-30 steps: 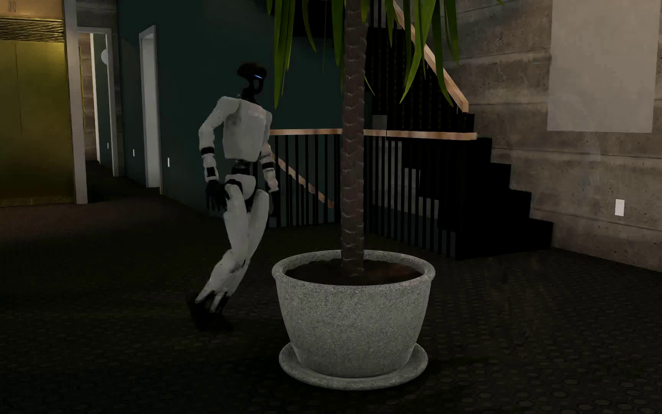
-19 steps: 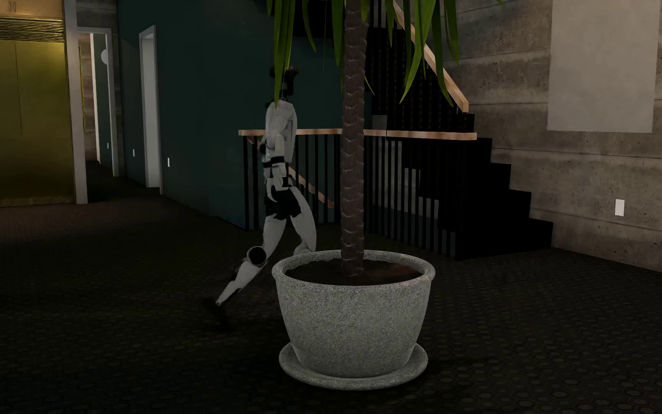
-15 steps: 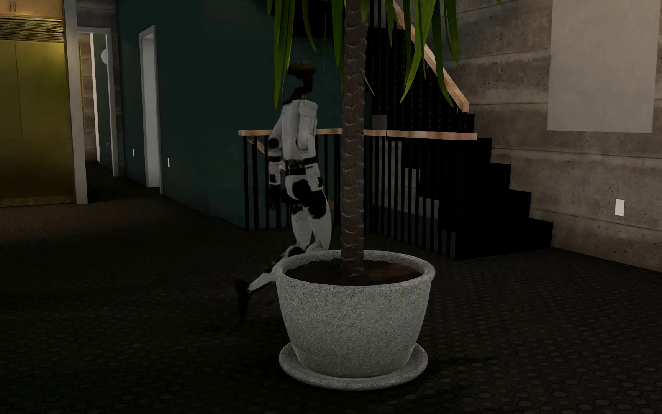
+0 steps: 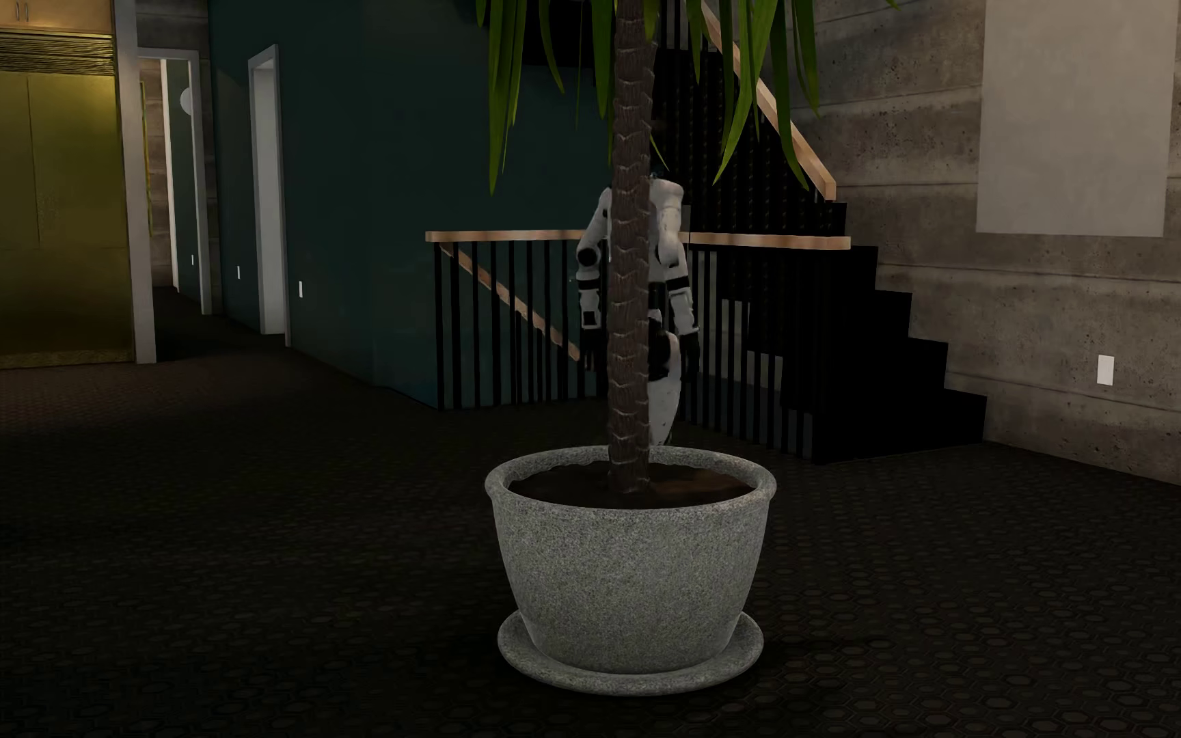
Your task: Walk around the plant
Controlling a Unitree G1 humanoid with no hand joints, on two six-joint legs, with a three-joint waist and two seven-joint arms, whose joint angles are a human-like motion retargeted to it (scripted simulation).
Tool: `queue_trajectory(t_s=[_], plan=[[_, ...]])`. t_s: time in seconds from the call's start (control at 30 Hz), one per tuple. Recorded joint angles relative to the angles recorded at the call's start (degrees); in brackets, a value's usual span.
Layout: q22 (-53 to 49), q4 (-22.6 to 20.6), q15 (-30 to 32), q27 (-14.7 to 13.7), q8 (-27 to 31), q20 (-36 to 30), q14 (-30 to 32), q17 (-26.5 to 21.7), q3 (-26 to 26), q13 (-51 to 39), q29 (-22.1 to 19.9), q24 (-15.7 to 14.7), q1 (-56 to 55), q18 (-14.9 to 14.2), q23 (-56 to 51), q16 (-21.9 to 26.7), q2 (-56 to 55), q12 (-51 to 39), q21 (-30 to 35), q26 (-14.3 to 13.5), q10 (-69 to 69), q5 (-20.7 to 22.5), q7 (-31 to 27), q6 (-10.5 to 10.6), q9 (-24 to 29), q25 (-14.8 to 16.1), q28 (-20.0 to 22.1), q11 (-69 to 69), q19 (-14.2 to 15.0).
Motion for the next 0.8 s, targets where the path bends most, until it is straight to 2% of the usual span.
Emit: queue_trajectory(t_s=[0.07, 0.1, 0.17, 0.27, 0.3, 0.37, 0.4, 0.43, 0.5, 0.53, 0.57, 0.63, 0.67, 0.73, 0.8], plan=[[-3.1, -1.6, 8.5, 0.0, 0.0, -0.4, -5.3, -1.5, -1.6, 2.4, 0.0, 0.0, 14.2, 0.0, -1.5, 1.9, -4.2, 2.2, 1.0, 0.0, -2.7, -2.1, 0.0, 0.8, 5.0, 0.0, 0.0, 16.5, 0.0], [-2.8, -2.1, 9.9, 0.0, 0.0, 0.0, -7.5, -1.7, -4.0, 2.8, 0.0, 0.0, 19.5, 0.0, -2.2, 2.5, -6.8, 2.4, 0.4, 0.0, -4.1, -2.2, 0.0, 1.5, 6.6, 0.0, 0.0, 20.3, 0.0], [-1.7, -1.8, 8.7, 0.0, 0.0, 1.3, -0.6, -2.2, -9.0, 3.8, 0.0, 0.0, 28.6, 0.0, -4.9, 3.4, -11.0, 2.3, -2.5, 0.0, -9.9, -0.9, 0.0, 3.6, 8.5, 0.0, 0.0, 14.7, 0.0], [-3.3, -2.2, 2.1, 0.0, 0.0, 5.6, -8.5, -2.6, -13.3, 4.1, 0.0, 0.0, 37.3, 0.0, -8.4, 5.0, -13.3, 1.3, -5.8, 0.0, -12.0, 2.5, 0.0, 5.4, 8.9, 0.0, 0.0, -12.7, 0.0], [-3.8, -2.8, -8.9, 0.0, 0.0, 7.0, -9.4, -2.2, -13.9, 3.7, 0.0, 0.0, 39.2, 0.0, -8.1, 5.5, -12.2, 0.4, -5.6, 0.0, -11.8, 3.8, 0.0, 5.3, 8.8, 0.0, 0.0, -21.5, 0.0], [-4.5, -4.7, -11.6, 0.0, 0.0, 9.4, -6.4, -1.6, -14.0, 3.5, 0.0, 0.0, 42.3, 0.0, -6.4, 5.7, -9.8, -1.6, -3.7, 0.0, -11.2, 4.5, 0.0, 4.4, 8.2, 0.0, 0.0, -17.5, 0.0], [-5.3, -4.4, -3.6, 0.0, 0.0, 11.4, -12.4, -1.7, -14.6, 3.8, 0.0, 0.0, 43.5, 0.0, -5.4, 5.2, -11.1, -1.9, -2.3, 0.0, -6.0, 3.8, 0.0, 4.4, 7.8, 0.0, 0.0, -28.5, 0.0], [-6.1, -3.0, -1.2, 0.0, 0.0, 12.9, -13.3, -1.8, -14.9, 4.4, 0.0, 0.0, 43.6, 0.0, -4.3, 4.3, -12.0, -1.8, -1.3, 0.0, -2.9, 3.7, 0.0, 5.3, 7.1, 0.0, 0.0, -26.2, 0.0], [-6.8, 1.6, 18.0, 0.0, 0.0, 12.8, -3.6, -2.7, -13.8, 4.4, 0.0, 0.0, 39.0, 0.0, -1.1, 1.6, -15.7, -1.3, 2.0, 0.0, 11.3, 4.2, 0.0, 7.6, 5.7, 0.0, 0.0, -17.8, 0.0], [-6.8, 4.8, 16.8, 0.0, 0.0, 11.4, 2.1, -3.2, -13.7, 3.5, 0.0, 0.0, 34.4, 0.0, 0.0, 0.4, -14.3, -0.9, 3.2, 0.0, 21.9, 6.0, 0.0, 8.1, 5.7, 0.0, 0.0, -16.3, 0.0], [-6.1, 7.1, 12.5, 0.0, 0.0, 8.7, 4.2, -3.5, -14.4, 2.3, 0.0, 0.0, 27.0, 0.0, 0.3, -0.4, -12.6, -1.2, 3.4, 0.0, 33.0, 7.0, 0.0, 8.4, 5.6, 0.0, 0.0, -16.4, 0.0], [-5.0, 7.3, 1.6, 0.0, 0.0, 3.2, -3.7, -3.7, -14.1, 0.0, 0.0, 0.0, 12.7, 0.0, -0.5, -1.5, -9.8, -2.0, 0.3, 0.0, 46.9, 7.5, 0.0, 7.8, 5.0, 0.0, 0.0, -17.0, 0.0], [-5.0, 6.4, -3.1, 0.0, 0.0, 1.8, -6.5, -3.6, -12.7, -0.8, 0.0, 0.0, 8.0, 0.0, -1.6, -1.6, -7.3, -1.7, -1.9, 0.0, 46.9, 7.7, 0.0, 6.9, 4.8, 0.0, 0.0, -17.8, 0.0], [-6.0, 3.5, -11.6, 0.0, 0.0, 1.8, -6.8, -3.4, -9.8, -0.7, 0.0, 0.0, 0.9, 0.0, -6.6, -1.5, -4.5, 0.1, -7.4, 0.0, 34.0, 7.2, 0.0, 5.4, 3.5, 0.0, 0.0, -17.8, 0.0], [-5.1, 1.4, -18.4, 0.0, 0.0, 2.7, -2.7, -3.3, -7.8, -0.8, 0.0, 0.0, -0.5, 0.0, -10.8, -1.8, -2.4, 1.1, -9.7, 0.0, 10.5, 6.8, 0.0, 4.7, 2.8, 0.0, 0.0, -16.5, 0.0]])
